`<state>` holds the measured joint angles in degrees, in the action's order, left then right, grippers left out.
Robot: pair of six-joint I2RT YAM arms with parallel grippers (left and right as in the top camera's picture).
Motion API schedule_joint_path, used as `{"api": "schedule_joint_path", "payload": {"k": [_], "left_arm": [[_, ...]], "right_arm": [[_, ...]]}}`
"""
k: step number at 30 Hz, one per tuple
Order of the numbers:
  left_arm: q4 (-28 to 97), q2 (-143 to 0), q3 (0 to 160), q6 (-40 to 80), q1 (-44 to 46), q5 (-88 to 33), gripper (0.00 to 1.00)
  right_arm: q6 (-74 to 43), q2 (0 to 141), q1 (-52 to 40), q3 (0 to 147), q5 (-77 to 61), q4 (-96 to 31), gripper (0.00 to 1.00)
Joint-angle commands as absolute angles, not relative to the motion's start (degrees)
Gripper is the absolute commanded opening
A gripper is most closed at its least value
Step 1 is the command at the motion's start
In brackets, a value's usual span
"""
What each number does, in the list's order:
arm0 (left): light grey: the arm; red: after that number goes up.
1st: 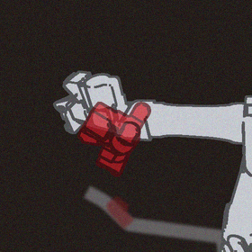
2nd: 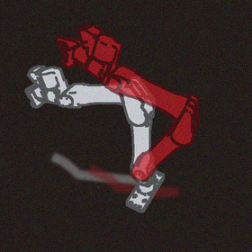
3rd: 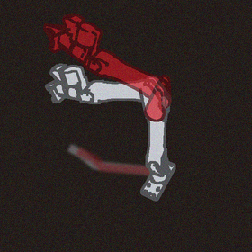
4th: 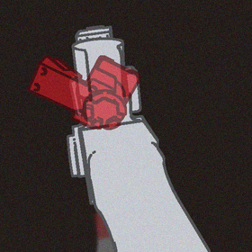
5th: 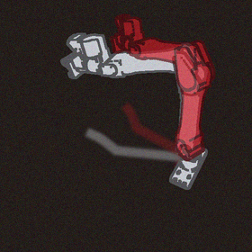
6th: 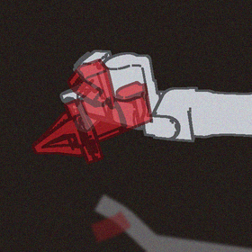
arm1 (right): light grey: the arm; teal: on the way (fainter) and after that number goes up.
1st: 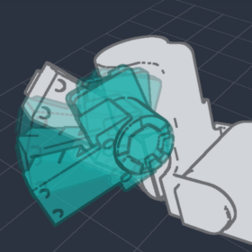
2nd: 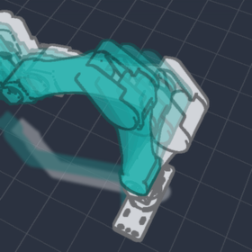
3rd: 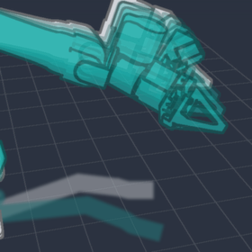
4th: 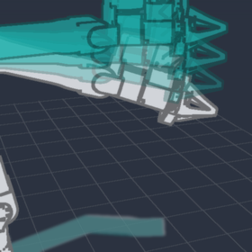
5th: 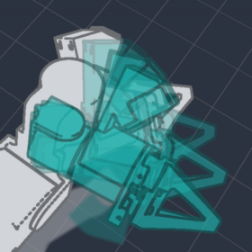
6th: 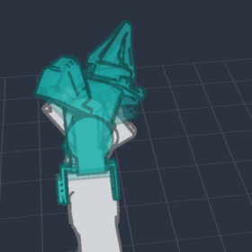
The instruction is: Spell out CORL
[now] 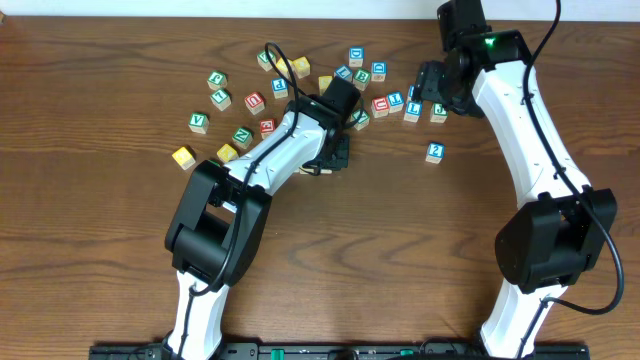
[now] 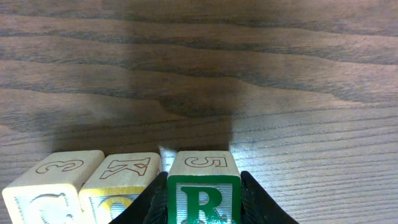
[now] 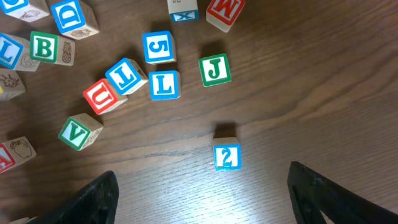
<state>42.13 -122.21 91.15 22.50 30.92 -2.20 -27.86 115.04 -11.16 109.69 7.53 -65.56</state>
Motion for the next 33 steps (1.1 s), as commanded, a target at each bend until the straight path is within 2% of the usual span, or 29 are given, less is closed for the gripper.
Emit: {"api": "schedule_joint_path", "payload": {"k": [1,2,3,4,16,24,26,27,33], "left_arm": [[41.87,-122.5,90.72,23.05,30.94,-0.86,0.31],[41.69,-122.5,90.72,23.03,30.94,-0.86,0.31],[41.54,-122.5,90.72,23.05,30.94,-0.86,0.38],[41.36,-122.5,90.72,23.05,30.94,-0.86,0.39],[40.86,-121.89,91.72,22.98,30.94,-0.86,0.4],[40.8,-116.29,93.36,21.8,30.48,-0.38,0.4],[40.8,-114.54,93.36,21.34,29.87,-0.38,0.4],[40.8,-113.58,93.36,21.02,29.45,-0.38,0.4],[40.88,-107.39,93.36,19.81,25.58,0.51,0.4]], "right_arm": [[-28.01,113.58,-10.85,109.25,8.45,-65.8,0.82],[-28.01,113.58,-10.85,109.25,8.45,-65.78,0.82],[-28.01,113.58,-10.85,109.25,8.45,-65.8,0.82],[-28.01,113.58,-10.85,109.25,8.45,-65.8,0.82],[-28.03,113.58,-10.87,109.25,8.43,-65.78,0.82],[-28.03,113.58,-10.87,109.25,8.43,-65.78,0.83],[-28.01,113.58,-10.92,109.25,8.43,-65.78,0.93],[-28.01,113.58,-10.94,109.25,8.43,-65.76,0.96],[-28.03,113.58,-10.96,109.25,8.43,-64.64,0.93]]}}
